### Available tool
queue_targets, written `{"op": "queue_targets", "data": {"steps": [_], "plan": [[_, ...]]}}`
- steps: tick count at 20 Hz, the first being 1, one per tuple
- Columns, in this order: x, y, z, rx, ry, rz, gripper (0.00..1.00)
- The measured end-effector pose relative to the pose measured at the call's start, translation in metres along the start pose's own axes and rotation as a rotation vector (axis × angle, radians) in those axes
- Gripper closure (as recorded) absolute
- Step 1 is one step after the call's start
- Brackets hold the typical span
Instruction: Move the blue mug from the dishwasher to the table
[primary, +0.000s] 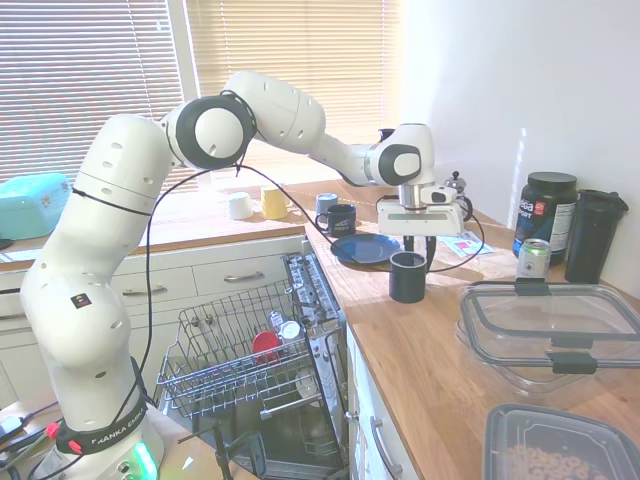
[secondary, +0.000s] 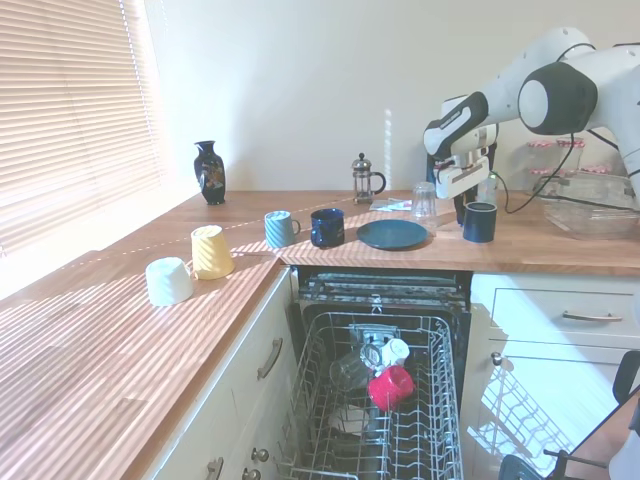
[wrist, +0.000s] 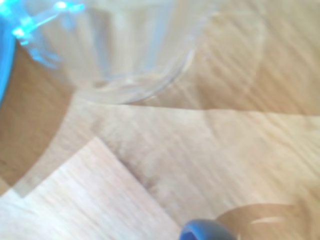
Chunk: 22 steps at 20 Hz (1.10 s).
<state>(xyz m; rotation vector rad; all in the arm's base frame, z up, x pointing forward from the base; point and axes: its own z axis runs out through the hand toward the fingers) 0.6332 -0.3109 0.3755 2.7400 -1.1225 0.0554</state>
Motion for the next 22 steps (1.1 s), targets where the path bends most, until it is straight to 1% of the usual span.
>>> {"op": "queue_targets", "data": {"steps": [2, 4, 7, 12, 15, 18, 20, 22], "plan": [[0.001, 0.005, -0.012, 0.007, 0.016, 0.016, 0.0], [-0.001, 0.011, -0.033, 0.024, 0.038, 0.024, 0.0], [-0.02, 0.023, -0.068, 0.057, 0.054, 0.029, 0.0], [-0.076, 0.04, -0.122, 0.129, 0.066, 0.011, 0.0], [-0.126, 0.029, -0.147, 0.171, 0.068, -0.05, 0.0], [-0.185, -0.006, -0.148, 0.177, 0.069, -0.146, 0.0], [-0.225, -0.03, -0.133, 0.168, 0.064, -0.195, 0.0], [-0.258, -0.043, -0.11, 0.151, 0.062, -0.223, 0.0]]}}
